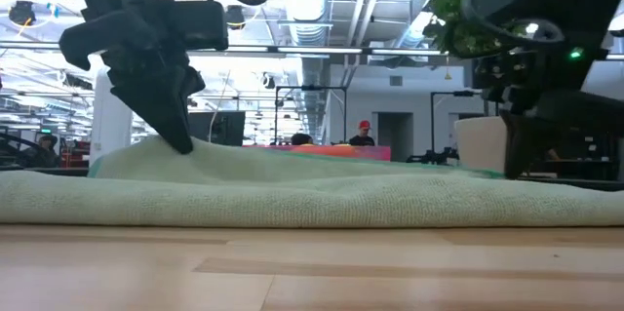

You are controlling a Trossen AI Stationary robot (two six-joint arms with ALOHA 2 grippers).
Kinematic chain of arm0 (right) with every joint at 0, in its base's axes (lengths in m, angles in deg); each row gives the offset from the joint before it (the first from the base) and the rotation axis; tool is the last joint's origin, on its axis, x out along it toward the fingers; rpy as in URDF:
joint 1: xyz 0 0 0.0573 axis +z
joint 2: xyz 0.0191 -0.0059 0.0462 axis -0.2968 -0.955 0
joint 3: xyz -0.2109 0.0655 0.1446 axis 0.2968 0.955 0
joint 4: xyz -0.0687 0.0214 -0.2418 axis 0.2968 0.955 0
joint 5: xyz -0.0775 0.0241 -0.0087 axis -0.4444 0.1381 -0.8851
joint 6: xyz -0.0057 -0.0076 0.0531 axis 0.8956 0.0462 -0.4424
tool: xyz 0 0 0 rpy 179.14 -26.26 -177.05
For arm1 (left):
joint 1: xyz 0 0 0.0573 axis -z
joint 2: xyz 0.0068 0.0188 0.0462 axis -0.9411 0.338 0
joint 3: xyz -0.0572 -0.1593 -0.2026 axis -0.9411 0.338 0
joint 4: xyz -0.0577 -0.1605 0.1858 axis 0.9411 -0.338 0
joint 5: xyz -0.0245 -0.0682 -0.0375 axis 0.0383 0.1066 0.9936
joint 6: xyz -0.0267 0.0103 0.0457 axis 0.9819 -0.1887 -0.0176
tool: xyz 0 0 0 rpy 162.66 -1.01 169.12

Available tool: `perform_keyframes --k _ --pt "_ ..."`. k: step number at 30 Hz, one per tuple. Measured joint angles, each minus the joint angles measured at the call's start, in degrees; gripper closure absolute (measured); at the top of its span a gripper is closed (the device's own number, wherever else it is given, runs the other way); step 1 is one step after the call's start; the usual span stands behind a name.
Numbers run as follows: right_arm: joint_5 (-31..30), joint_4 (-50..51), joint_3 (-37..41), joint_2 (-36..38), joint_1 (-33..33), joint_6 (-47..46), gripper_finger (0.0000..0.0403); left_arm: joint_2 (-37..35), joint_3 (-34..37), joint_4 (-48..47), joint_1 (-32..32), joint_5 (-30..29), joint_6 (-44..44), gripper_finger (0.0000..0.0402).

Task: Fold microfiber towels
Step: Fold the green microfiber cloth

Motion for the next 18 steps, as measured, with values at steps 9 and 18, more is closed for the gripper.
perform_keyframes --k 9,18 --pt "-0.75 -1.46 0.00 -0.06 1.28 -0.95 0.0383 3.12 0.00 2.88 0.00 -0.07 0.73 0.0356" --pt "-1.39 0.24 0.00 -0.09 1.23 -4.12 0.0336 3.62 0.00 1.58 0.09 -0.96 2.94 0.0245"
